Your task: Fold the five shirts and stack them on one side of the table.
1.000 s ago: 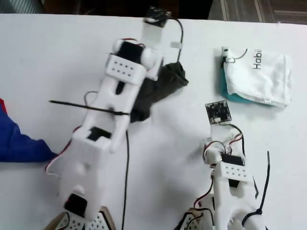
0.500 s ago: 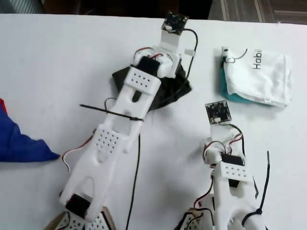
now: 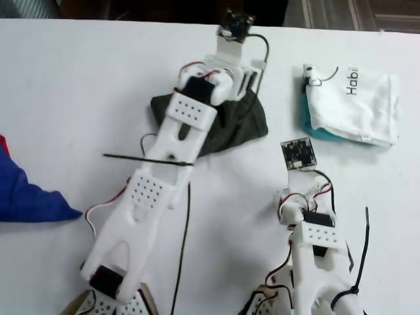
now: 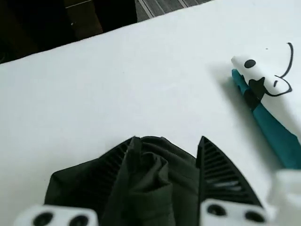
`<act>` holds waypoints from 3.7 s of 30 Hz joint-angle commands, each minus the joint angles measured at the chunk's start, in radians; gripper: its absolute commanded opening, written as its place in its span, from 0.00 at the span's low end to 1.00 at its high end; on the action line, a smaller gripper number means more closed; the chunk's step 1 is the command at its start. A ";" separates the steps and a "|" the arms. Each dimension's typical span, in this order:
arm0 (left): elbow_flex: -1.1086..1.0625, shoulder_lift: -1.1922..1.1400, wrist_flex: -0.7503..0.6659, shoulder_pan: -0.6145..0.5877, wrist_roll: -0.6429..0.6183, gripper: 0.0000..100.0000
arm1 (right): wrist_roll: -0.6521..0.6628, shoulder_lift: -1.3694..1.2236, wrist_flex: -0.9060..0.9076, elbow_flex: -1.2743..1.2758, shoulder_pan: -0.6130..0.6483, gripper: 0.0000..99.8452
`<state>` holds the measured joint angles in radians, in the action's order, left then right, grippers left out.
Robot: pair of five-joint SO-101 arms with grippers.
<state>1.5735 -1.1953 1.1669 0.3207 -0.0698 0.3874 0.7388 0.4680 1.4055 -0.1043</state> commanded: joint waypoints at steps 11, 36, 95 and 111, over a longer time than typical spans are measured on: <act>0.036 0.005 0.201 -0.057 -0.008 0.21 | -0.008 0.030 -0.008 -0.005 -0.005 0.08; 0.041 -0.069 0.258 0.060 -0.008 0.09 | -0.008 0.030 -0.015 -0.005 -0.005 0.08; 0.093 0.164 0.621 -0.582 0.000 0.16 | -0.106 -0.291 0.450 -0.856 0.127 0.08; 0.093 0.100 0.626 -0.733 0.000 0.16 | -0.212 -1.234 0.748 -1.752 0.314 0.08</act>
<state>1.6333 -1.1201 1.7699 -0.3913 -0.0698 0.1772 -0.4120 1.1554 -0.2470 0.2256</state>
